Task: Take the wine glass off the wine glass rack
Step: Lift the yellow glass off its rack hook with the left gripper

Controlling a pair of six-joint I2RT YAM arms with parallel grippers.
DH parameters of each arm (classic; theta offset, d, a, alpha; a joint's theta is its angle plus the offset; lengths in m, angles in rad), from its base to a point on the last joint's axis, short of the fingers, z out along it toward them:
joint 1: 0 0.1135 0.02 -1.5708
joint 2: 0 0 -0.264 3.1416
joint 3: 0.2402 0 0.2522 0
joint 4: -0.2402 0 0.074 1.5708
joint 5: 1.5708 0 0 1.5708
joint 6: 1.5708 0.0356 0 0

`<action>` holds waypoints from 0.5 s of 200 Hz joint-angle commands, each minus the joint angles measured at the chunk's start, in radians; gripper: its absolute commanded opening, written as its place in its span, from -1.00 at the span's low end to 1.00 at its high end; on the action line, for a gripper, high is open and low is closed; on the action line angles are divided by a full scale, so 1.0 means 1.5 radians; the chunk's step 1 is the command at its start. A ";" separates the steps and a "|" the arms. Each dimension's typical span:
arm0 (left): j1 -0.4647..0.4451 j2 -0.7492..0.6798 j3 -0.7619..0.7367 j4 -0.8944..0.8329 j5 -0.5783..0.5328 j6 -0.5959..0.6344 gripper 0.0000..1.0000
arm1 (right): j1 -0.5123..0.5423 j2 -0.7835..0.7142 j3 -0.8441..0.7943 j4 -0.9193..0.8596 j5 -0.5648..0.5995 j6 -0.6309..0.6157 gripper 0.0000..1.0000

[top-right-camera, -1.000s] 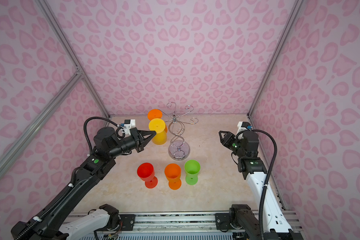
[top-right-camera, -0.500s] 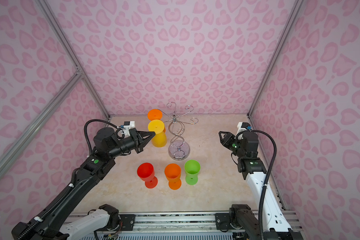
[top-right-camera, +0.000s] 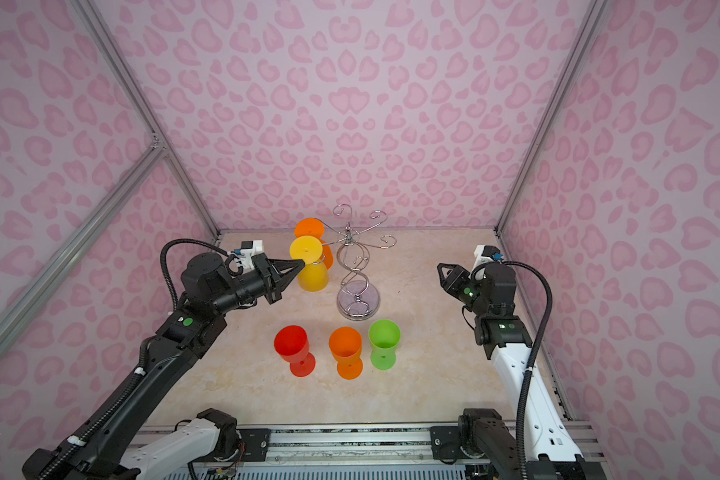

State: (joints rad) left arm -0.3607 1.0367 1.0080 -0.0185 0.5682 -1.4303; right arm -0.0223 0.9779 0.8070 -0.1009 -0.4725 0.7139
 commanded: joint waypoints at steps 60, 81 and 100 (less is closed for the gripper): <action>0.001 0.041 0.033 0.016 0.013 0.013 -0.94 | -0.010 -0.007 -0.006 0.008 -0.007 -0.008 -0.14; -0.001 0.046 0.036 0.017 0.015 0.015 -0.94 | -0.011 -0.005 -0.006 0.011 -0.009 -0.007 -0.14; -0.005 0.052 0.041 0.019 0.017 0.014 -0.94 | -0.011 -0.004 -0.005 0.013 -0.009 -0.005 -0.14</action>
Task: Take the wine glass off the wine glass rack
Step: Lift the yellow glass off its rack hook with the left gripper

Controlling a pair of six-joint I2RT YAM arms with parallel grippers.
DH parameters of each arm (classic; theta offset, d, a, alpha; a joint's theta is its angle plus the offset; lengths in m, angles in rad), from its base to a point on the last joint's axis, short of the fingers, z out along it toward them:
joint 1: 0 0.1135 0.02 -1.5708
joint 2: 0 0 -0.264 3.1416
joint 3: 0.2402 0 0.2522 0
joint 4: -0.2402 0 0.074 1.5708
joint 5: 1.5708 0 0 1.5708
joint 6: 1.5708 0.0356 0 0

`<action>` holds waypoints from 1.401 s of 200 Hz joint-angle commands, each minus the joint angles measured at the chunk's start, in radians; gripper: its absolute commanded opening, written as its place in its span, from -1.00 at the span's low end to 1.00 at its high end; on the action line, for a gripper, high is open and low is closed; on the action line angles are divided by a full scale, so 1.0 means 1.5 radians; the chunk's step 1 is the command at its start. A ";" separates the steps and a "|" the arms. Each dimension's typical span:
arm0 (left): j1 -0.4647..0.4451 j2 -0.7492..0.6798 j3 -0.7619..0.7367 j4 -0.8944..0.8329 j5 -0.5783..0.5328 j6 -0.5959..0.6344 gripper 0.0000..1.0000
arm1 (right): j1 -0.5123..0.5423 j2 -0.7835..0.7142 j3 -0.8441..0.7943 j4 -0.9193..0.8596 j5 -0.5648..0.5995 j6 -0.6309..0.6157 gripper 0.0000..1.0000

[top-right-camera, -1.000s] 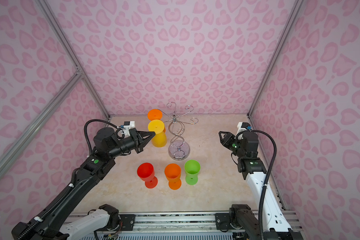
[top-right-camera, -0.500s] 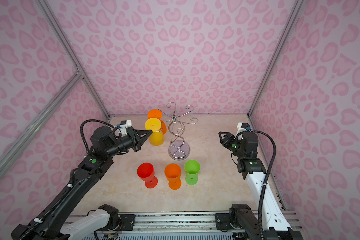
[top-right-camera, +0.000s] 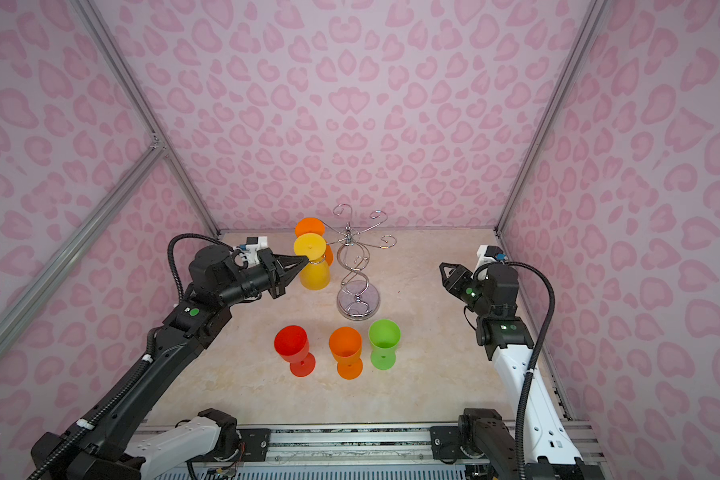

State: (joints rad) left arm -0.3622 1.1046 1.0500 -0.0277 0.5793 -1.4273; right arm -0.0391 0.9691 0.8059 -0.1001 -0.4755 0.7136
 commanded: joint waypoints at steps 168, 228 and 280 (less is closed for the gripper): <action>-0.055 0.023 0.031 0.019 0.009 0.021 -0.94 | -0.001 0.000 -0.010 0.012 -0.009 -0.004 -0.14; -0.054 0.014 0.030 0.016 0.015 0.015 -0.94 | -0.001 0.002 -0.011 0.013 -0.009 -0.003 -0.14; -0.056 -0.009 0.014 0.014 0.016 0.004 -0.94 | -0.001 0.006 -0.010 0.017 -0.013 0.002 -0.14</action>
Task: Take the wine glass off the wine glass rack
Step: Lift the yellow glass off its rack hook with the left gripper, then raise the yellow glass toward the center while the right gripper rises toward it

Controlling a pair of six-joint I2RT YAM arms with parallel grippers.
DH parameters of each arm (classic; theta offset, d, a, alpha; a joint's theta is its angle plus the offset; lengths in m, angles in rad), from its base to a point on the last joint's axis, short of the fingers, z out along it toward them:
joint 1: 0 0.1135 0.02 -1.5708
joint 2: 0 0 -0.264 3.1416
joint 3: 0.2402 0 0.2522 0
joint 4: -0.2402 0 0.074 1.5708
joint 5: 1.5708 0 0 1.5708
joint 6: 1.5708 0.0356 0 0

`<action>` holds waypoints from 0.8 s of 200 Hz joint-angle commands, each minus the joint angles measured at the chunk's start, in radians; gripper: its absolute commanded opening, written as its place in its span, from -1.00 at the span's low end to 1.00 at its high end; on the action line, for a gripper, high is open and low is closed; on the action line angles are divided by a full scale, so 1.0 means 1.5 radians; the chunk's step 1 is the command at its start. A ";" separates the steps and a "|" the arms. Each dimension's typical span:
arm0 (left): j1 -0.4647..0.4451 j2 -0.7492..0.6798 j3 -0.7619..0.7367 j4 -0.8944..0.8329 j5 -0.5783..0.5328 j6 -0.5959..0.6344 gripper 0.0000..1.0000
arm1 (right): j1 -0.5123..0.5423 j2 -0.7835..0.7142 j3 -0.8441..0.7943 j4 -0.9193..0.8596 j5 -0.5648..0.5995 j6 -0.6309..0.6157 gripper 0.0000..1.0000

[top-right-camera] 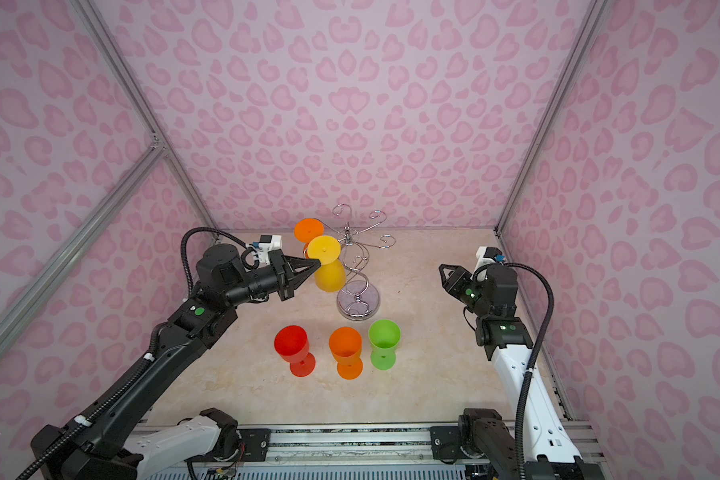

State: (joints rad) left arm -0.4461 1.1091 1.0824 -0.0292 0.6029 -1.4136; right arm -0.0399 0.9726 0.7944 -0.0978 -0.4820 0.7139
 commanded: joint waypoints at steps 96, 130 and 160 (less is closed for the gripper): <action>-0.006 -0.057 -0.026 0.016 0.027 -0.014 -0.94 | -0.001 0.008 0.000 0.021 -0.013 0.010 -0.14; -0.006 -0.095 -0.041 0.006 0.034 -0.015 -0.94 | 0.000 0.015 0.003 0.024 -0.015 0.013 -0.14; -0.007 -0.129 -0.048 -0.017 0.045 -0.008 -0.94 | 0.000 0.020 0.003 0.028 -0.018 0.017 -0.14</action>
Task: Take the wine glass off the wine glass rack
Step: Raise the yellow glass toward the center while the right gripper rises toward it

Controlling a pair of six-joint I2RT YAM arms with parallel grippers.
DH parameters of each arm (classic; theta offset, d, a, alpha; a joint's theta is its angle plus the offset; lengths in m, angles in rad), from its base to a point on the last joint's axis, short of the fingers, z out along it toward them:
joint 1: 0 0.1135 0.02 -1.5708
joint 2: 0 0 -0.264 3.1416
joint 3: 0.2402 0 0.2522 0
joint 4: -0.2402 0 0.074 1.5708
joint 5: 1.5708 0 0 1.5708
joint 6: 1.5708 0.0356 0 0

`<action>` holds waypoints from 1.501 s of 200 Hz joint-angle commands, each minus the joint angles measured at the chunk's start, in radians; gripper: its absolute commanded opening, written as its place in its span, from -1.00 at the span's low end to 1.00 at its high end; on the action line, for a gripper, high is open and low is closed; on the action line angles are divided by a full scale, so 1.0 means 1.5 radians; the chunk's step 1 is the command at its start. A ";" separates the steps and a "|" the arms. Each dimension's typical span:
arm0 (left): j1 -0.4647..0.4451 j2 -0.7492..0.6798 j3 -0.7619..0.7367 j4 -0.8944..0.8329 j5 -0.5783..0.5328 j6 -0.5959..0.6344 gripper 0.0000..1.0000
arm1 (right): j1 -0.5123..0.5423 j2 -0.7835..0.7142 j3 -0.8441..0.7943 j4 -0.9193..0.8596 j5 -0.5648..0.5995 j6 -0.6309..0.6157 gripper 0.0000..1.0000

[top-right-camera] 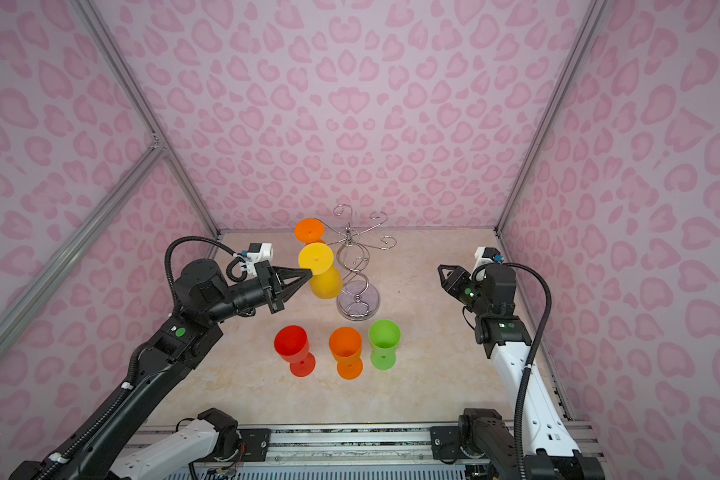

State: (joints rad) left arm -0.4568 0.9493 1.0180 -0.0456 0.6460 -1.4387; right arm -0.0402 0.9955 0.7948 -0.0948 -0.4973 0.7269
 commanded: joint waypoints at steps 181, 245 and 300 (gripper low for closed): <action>-0.023 -0.018 0.151 0.029 0.050 0.057 -0.94 | 0.024 -0.022 0.015 0.239 -0.149 0.138 -0.19; -0.087 0.079 0.214 0.132 0.050 0.046 -0.94 | 0.097 0.024 0.032 0.414 -0.177 0.209 -0.15; -0.127 0.134 0.244 0.260 0.049 0.011 -0.94 | 0.111 0.111 0.011 0.738 -0.209 0.393 -0.05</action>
State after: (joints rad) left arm -0.6342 1.1328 1.3712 0.1890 0.7181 -1.3975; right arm 0.1234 1.1126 0.8268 0.6930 -0.7788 1.1416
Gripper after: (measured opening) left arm 0.062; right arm 0.465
